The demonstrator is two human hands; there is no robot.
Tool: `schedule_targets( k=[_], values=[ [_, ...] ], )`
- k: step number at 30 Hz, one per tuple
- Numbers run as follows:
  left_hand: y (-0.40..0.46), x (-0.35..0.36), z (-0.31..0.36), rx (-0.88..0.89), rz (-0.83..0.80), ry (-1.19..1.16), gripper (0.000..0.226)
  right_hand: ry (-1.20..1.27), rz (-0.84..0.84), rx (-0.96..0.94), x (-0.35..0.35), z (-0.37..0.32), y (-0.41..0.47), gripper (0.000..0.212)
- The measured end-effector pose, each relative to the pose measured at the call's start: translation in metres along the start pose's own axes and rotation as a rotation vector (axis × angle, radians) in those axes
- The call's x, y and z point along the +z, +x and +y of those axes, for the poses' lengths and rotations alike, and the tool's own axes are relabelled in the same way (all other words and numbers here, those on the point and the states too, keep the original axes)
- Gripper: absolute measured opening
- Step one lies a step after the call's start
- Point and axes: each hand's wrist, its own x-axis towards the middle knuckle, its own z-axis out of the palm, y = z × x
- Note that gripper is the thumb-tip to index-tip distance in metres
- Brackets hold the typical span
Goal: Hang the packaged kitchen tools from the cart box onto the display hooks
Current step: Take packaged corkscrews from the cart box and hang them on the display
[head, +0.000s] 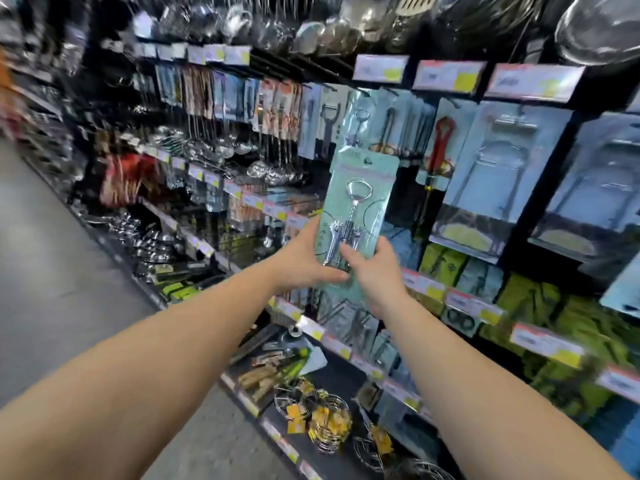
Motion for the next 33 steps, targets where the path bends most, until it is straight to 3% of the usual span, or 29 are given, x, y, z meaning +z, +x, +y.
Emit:
schedule_targets(
  k=[2,5,7,11,14,21,27,31,33],
  values=[
    [0.033,-0.022,-0.012,-0.027,0.041,0.038,0.119,-0.098,-0.003,-0.044,0.015,-0.005,0.037,0.096],
    [0.080,-0.050,-0.025,-0.035,0.085,0.023,0.130,-0.160,-0.006,-0.079,0.029,-0.013,0.092,0.061],
    [0.108,-0.062,-0.035,-0.042,0.107,-0.029,0.117,-0.187,-0.005,-0.108,0.036,-0.021,0.125,0.047],
    [0.154,-0.085,-0.050,-0.026,0.155,-0.110,0.097,-0.252,-0.006,-0.163,0.054,-0.030,0.183,0.063],
    [0.185,-0.104,-0.061,0.003,0.139,-0.101,0.113,-0.279,0.033,-0.181,0.066,-0.033,0.210,0.068],
    [0.271,-0.145,-0.075,0.155,0.086,-0.049,0.126,-0.343,0.312,-0.235,0.093,-0.049,0.272,0.078],
    [0.311,-0.167,-0.081,0.266,-0.062,-0.072,0.097,-0.329,0.493,-0.219,0.115,-0.054,0.292,0.092],
    [0.323,-0.160,-0.098,0.290,-0.159,-0.169,0.109,-0.349,0.577,-0.178,0.117,-0.050,0.290,0.068],
    [0.324,-0.161,-0.097,0.256,-0.176,-0.171,0.114,-0.372,0.603,-0.155,0.118,-0.052,0.290,0.067]
  ],
)
